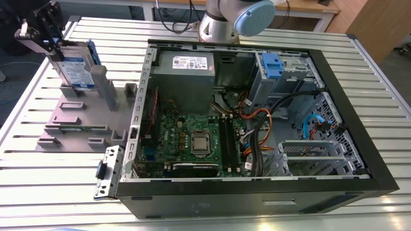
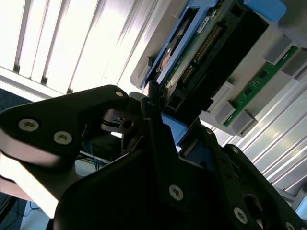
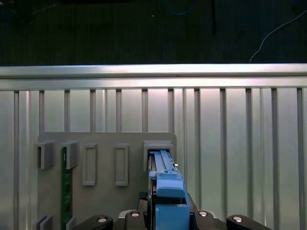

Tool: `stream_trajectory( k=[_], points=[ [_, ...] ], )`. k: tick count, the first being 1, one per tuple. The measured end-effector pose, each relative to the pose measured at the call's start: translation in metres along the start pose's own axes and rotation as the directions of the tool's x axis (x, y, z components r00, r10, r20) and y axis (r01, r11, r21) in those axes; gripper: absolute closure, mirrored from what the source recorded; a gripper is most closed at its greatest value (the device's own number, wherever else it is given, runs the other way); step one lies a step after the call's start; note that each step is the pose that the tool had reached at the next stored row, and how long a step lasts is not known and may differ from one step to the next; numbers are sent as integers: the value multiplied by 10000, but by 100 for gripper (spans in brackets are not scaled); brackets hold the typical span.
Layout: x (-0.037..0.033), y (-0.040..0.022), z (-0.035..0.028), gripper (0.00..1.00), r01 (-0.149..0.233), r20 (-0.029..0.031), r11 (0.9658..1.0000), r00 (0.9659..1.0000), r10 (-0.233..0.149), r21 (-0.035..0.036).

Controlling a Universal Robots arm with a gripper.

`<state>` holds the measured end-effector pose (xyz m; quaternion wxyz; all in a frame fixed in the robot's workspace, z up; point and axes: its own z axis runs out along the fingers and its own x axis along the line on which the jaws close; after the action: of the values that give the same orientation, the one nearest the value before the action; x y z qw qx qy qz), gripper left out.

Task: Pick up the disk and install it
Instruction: 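Pick up the disk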

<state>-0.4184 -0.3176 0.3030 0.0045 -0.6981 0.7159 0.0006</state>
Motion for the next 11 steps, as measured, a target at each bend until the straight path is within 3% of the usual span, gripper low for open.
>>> stream_trajectory(
  k=[11],
  points=[
    [0, 0, -36, 63, 0, 0, 10000, 10000, 0, 0]
  ],
)
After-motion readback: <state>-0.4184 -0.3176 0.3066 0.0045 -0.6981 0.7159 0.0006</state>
